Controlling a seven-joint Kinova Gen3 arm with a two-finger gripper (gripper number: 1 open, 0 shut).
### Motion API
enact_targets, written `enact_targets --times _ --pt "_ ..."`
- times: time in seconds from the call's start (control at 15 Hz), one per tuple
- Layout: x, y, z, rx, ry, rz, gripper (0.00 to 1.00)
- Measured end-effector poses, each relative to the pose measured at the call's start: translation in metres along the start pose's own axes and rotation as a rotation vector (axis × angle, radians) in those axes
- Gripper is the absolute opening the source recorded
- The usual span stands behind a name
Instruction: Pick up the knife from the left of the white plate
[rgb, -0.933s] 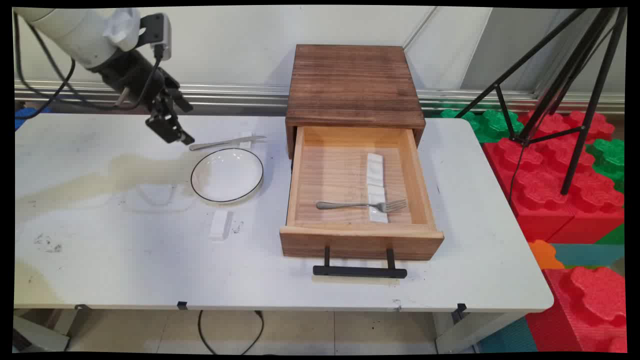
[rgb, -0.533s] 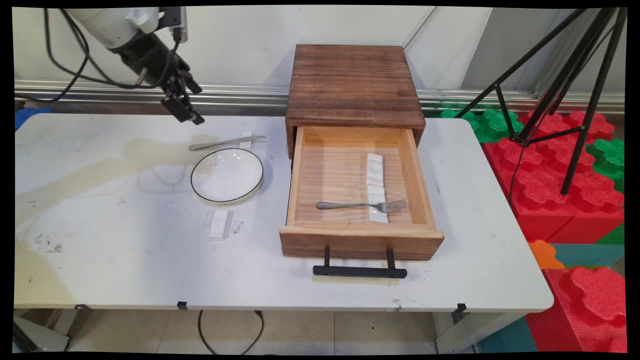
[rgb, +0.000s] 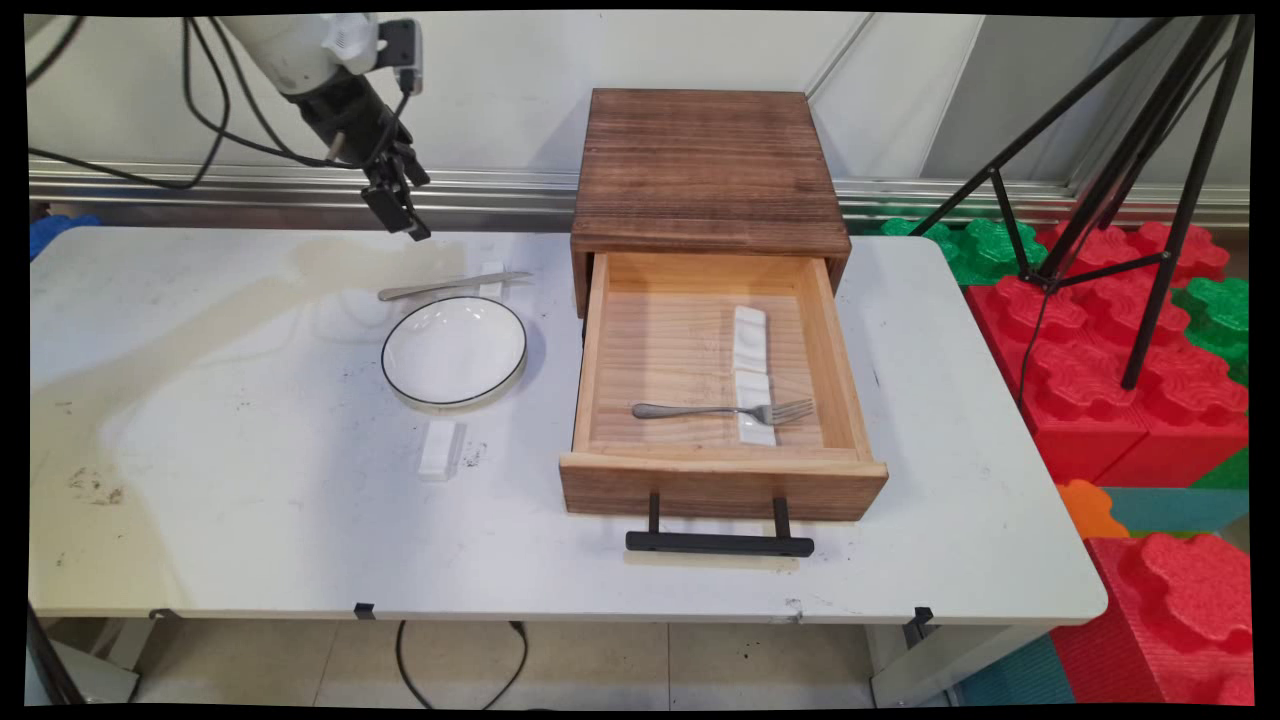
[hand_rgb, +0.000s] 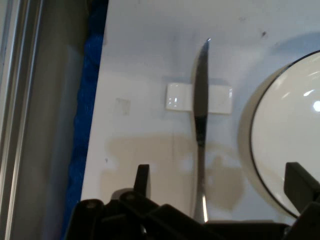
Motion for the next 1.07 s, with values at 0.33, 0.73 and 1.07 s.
enact_targets --times 0.33,0.73,1.07 --pt "0.002 -0.034 0.043 -0.069 -0.048 0.041 1.0" --pt "0.001 -0.057 0.083 -0.142 -0.077 0.072 1.0" --pt "0.001 -0.065 0.106 -0.178 -0.082 0.08 1.0"
